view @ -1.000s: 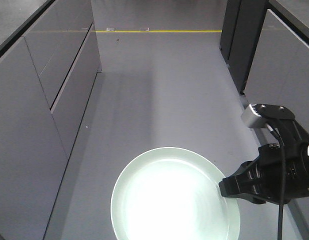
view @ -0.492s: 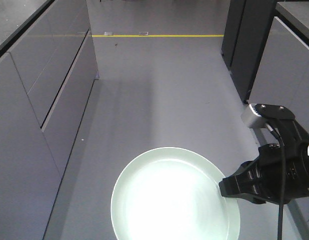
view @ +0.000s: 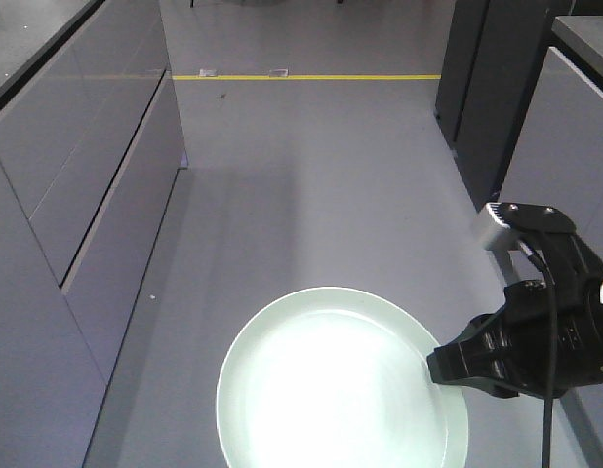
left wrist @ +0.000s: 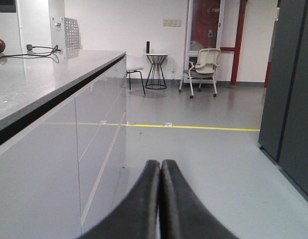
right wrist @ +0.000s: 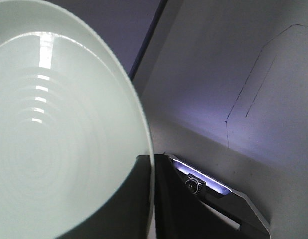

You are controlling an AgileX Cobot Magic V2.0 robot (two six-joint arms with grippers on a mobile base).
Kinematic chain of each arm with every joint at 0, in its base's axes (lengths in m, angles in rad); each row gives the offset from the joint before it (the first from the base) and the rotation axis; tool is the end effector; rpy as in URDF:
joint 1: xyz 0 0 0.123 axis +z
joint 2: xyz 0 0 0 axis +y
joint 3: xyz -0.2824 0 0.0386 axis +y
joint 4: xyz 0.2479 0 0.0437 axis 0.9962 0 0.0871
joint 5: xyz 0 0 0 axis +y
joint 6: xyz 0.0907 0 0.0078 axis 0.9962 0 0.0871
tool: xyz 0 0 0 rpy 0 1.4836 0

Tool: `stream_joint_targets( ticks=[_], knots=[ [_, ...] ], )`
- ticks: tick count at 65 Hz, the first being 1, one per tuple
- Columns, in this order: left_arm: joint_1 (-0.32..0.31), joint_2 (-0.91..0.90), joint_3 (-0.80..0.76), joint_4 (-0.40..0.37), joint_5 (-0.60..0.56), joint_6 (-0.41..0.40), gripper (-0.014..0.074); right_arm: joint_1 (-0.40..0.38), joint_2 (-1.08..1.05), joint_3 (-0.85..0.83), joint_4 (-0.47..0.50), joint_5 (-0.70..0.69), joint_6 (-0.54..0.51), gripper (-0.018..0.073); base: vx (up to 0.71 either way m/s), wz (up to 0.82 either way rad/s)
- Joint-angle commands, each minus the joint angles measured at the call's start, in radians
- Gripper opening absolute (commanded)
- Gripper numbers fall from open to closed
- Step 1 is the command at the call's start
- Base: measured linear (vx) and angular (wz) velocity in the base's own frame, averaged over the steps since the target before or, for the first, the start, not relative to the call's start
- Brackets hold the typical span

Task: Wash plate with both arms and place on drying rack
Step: 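Hold the plate in the right gripper while driving down the aisle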

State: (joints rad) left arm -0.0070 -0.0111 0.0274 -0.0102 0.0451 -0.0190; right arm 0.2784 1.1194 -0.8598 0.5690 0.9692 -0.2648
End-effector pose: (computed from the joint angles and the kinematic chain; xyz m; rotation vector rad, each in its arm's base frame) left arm 0.0568 -0.0004 0.2003 -0.0168 1.5450 -0.0290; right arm 0.1832 0.0945 0.3014 -0.4174 2.6011 0.7294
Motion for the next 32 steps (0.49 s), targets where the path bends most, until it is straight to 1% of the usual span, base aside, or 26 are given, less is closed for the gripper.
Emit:
stream_joint_targets(
  ticks=[1,32],
  knots=[
    [0.001,-0.015,-0.033,-0.007,-0.077,-0.008,-0.0006,-0.001,-0.022,-0.028,0.038,-0.029,-0.01,-0.0008,0.25,-0.01],
    [0.001,-0.015,-0.033,-0.007,-0.077,-0.008,-0.0006,-0.001,-0.022,-0.028,0.038,-0.029,-0.01,-0.0008,0.23,-0.01]
  ],
)
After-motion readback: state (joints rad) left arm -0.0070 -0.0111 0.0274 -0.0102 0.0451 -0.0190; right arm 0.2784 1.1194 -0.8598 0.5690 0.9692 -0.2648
